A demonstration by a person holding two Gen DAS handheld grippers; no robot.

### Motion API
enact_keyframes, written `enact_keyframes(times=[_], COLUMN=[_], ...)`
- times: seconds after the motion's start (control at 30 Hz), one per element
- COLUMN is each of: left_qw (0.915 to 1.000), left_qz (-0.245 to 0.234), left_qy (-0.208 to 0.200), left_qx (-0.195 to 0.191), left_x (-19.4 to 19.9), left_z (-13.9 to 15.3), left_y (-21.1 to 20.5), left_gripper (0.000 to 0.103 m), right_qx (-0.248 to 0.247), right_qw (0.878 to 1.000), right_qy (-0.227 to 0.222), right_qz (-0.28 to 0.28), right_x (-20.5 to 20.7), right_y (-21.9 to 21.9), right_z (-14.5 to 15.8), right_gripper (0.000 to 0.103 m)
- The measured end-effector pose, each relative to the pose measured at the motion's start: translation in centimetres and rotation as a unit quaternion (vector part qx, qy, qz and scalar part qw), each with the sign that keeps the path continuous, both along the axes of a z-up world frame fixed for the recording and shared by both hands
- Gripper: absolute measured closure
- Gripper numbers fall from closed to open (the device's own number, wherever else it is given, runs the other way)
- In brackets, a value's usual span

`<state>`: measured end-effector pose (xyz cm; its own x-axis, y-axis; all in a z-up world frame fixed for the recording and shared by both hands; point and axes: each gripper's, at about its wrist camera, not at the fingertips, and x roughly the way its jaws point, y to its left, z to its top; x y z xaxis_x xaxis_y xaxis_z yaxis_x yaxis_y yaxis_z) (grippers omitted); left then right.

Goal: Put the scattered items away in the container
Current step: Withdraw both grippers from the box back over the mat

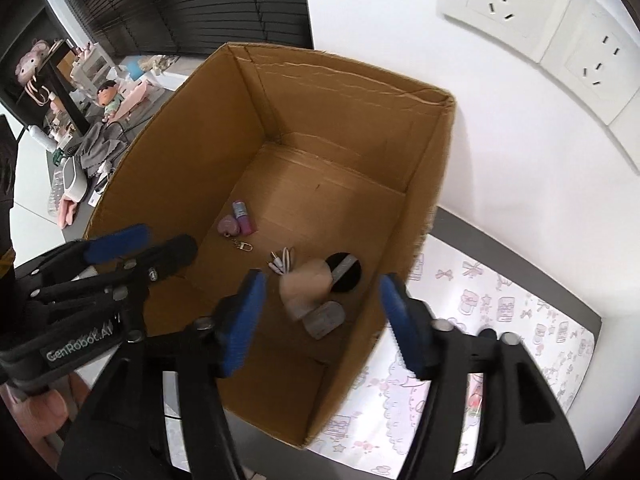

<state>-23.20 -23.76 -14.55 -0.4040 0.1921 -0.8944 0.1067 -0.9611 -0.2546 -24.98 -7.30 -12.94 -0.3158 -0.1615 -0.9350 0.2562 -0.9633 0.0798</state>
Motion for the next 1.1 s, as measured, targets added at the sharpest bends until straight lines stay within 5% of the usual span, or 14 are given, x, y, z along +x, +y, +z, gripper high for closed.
enact_keyframes(times=[0.07,0.2,0.77,1.1], left_qw=[1.0000,1.0000,0.9928,0.9828], left_qz=[0.003,0.001,-0.116,-0.184], left_qy=[-0.001,-0.003,0.027,0.011], left_qx=[-0.001,-0.008,-0.014,-0.015], left_x=[0.1,0.3,1.4,2.5], left_z=[0.1,0.4,3.4,1.9], left_y=[0.2,1.3,16.0,24.6], left_gripper=[0.015,0.014,0.014,0.014], right_qx=[-0.001,0.001,0.003,-0.003], right_qw=[1.000,1.000,0.994,0.983], right_qy=[0.002,0.008,0.017,0.004], right_qz=[-0.005,-0.017,-0.109,-0.186], right_x=[0.1,0.6,4.6,7.6], right_y=[0.7,2.5,15.9,25.1], right_z=[0.2,0.5,1.6,0.5], right_gripper=[0.016,0.001,0.000,0.000])
